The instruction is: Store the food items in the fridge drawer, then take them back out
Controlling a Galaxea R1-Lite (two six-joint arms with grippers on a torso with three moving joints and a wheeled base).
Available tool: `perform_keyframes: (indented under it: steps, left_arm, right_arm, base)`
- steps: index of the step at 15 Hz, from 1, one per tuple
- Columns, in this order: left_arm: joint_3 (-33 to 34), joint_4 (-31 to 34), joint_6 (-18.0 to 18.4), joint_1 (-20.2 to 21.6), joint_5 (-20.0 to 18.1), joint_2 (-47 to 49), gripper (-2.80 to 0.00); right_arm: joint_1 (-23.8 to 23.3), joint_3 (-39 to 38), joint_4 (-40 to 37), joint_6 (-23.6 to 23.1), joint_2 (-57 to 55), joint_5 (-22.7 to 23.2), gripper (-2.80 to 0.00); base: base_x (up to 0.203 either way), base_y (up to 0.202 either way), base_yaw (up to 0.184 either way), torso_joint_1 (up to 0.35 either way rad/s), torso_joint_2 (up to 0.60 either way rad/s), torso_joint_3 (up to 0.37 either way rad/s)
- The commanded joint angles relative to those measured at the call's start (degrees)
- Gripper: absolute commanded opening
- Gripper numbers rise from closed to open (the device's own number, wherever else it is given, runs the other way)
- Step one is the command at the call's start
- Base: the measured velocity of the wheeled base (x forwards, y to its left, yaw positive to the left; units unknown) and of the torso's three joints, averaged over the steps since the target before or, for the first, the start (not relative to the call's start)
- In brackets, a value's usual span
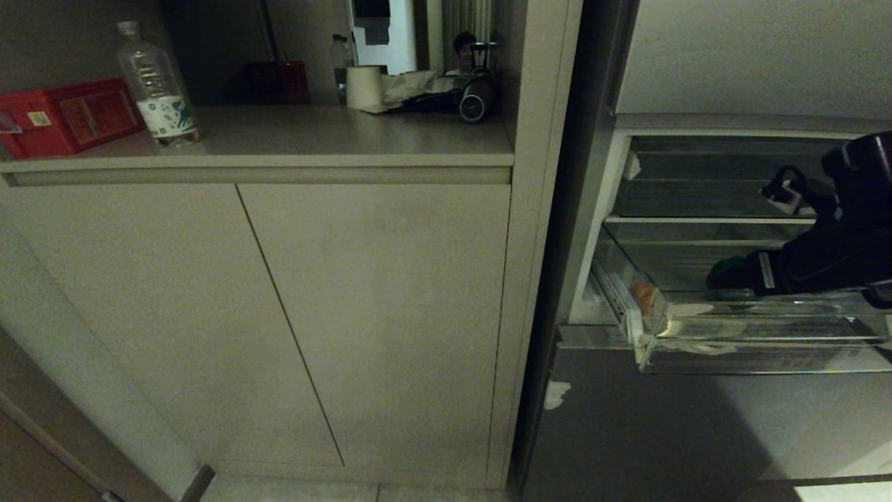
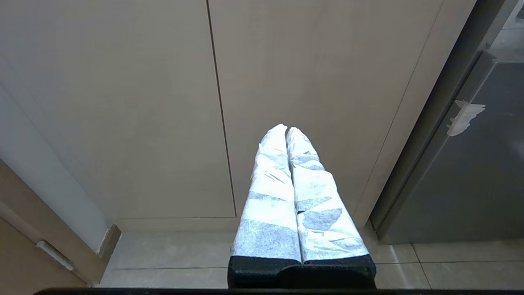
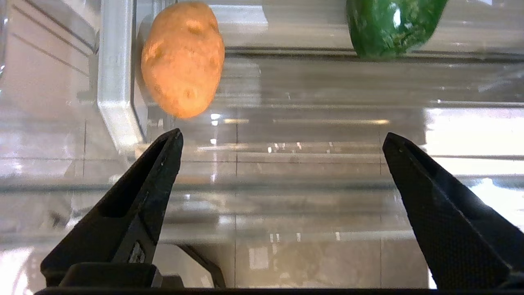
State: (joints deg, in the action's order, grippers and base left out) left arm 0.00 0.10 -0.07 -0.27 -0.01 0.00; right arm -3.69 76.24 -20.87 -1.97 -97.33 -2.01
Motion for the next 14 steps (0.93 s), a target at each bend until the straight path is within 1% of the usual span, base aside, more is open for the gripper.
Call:
perform_keyframes:
  steps: [1,6,7,11,14]
  left_arm:
    - [0.0,0.0,0.0,0.0,0.0,0.1,-2.8]
    - [0.0,0.0,0.0,0.0,0.0,0.1,-2.8]
    - [0.0,0.0,0.0,0.0,0.0,0.1,-2.8]
    - [0.0,0.0,0.0,0.0,0.0,0.1,-2.8]
    - [0.0,0.0,0.0,0.0,0.0,0.1,-2.8]
  right_arm:
    - [0.0,-0.4,-2.6,-0.2,2.1,0.0,0.0]
    - [-0.2,-1.1,-7.3,-0.3,5.4,0.1,0.0]
    - [-0.3,-1.1,-7.7,-1.0,5.8,0.1,0.0]
    - [-0.4,0.6,-7.4,-1.2,3.4,0.1,0.0]
    - [-1.2,-0.1,-7.6,-1.3,3.3,0.3,0.0]
  base:
    - [0.0,0.0,0.0,0.0,0.0,0.0]
    - [0.0,0.0,0.0,0.0,0.0,0.0]
    - [0.0,0.0,0.0,0.0,0.0,0.0]
    - [0.0,0.0,0.0,0.0,0.0,0.0]
    - [0.0,0.0,0.0,0.0,0.0,0.0]
